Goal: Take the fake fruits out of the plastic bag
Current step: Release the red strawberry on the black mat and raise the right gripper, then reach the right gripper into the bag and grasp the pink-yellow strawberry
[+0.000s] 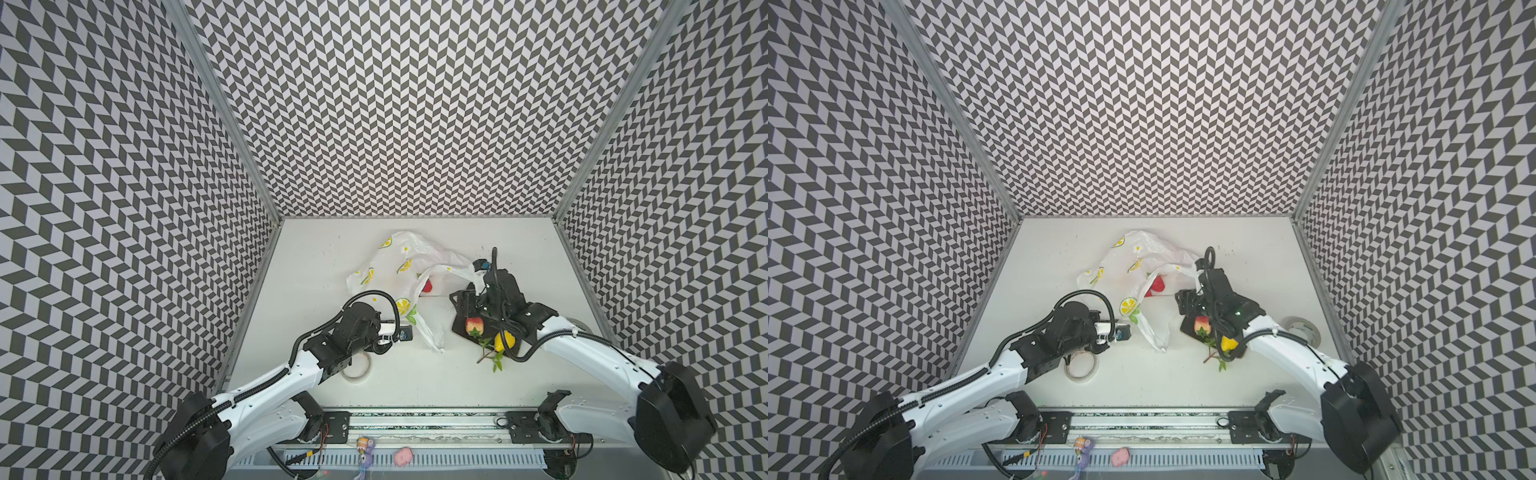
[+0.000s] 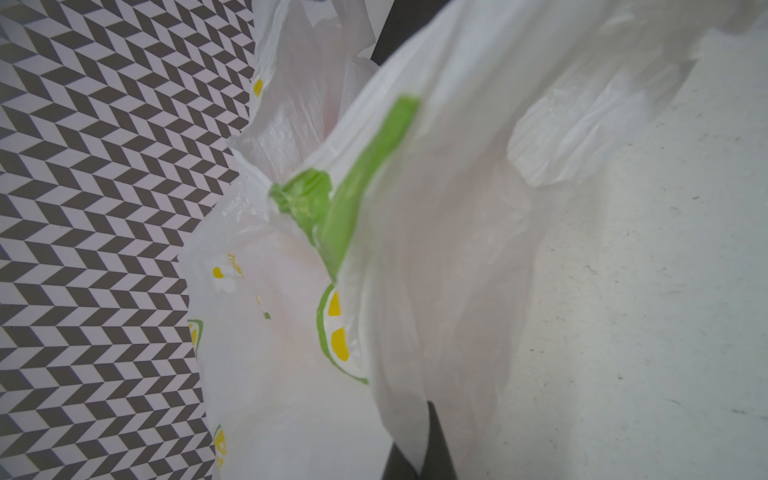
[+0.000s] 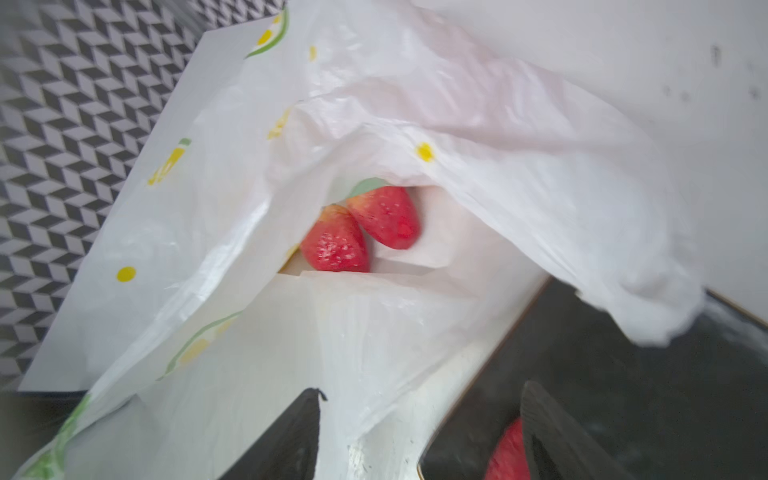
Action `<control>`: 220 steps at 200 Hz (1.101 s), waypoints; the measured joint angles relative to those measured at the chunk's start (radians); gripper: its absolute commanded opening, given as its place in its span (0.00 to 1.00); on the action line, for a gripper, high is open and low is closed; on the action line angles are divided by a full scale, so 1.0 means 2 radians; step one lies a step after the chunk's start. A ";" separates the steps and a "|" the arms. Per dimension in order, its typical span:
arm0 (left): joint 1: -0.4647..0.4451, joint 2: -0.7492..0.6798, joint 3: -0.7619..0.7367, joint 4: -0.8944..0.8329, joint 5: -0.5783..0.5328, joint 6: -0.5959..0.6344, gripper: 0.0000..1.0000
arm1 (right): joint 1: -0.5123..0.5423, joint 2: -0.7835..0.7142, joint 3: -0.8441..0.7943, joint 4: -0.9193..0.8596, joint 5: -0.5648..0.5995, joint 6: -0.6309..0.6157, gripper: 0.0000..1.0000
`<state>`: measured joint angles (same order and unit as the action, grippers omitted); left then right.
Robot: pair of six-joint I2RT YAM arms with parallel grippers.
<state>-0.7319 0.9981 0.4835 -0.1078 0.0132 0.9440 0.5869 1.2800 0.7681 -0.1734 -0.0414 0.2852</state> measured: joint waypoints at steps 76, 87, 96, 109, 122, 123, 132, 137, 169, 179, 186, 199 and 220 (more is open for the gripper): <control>0.001 0.002 0.000 0.001 -0.004 -0.015 0.00 | 0.010 0.225 0.121 0.073 -0.010 -0.229 0.74; 0.001 0.002 0.001 0.001 -0.003 -0.017 0.00 | 0.010 0.241 0.128 0.078 -0.010 -0.248 0.75; 0.001 0.002 0.001 0.000 -0.002 -0.019 0.00 | 0.011 0.252 0.132 0.081 -0.010 -0.263 0.75; 0.001 0.002 0.002 -0.002 0.000 -0.020 0.00 | 0.013 0.268 0.142 0.085 -0.008 -0.283 0.76; 0.001 0.001 0.002 -0.006 0.002 -0.020 0.00 | 0.014 0.285 0.155 0.089 -0.005 -0.299 0.76; 0.001 0.001 0.002 -0.006 0.002 -0.020 0.00 | 0.014 0.285 0.155 0.089 -0.005 -0.300 0.76; 0.001 0.000 0.002 -0.010 0.004 -0.020 0.00 | 0.014 0.295 0.163 0.090 -0.002 -0.309 0.75; 0.001 0.000 0.002 -0.011 0.004 -0.020 0.00 | 0.014 0.299 0.167 0.091 0.000 -0.312 0.75; 0.001 -0.005 0.002 -0.021 0.008 -0.018 0.00 | 0.014 0.321 0.193 0.092 0.003 -0.320 0.73; 0.001 -0.006 0.002 -0.022 0.009 -0.016 0.00 | 0.014 0.327 0.202 0.093 0.001 -0.318 0.74; 0.001 -0.006 0.002 -0.022 0.010 -0.014 0.00 | 0.014 0.332 0.209 0.094 0.000 -0.316 0.74; 0.002 -0.006 0.002 -0.022 0.011 -0.011 0.00 | 0.014 0.341 0.218 0.097 -0.002 -0.312 0.74; 0.002 -0.006 0.002 -0.022 0.013 -0.008 0.00 | 0.014 0.358 0.234 0.098 -0.006 -0.304 0.77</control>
<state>-0.7277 0.9871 0.4885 -0.1520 0.0395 0.9287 0.6151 1.9968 1.2362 0.0231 -0.0525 -0.3229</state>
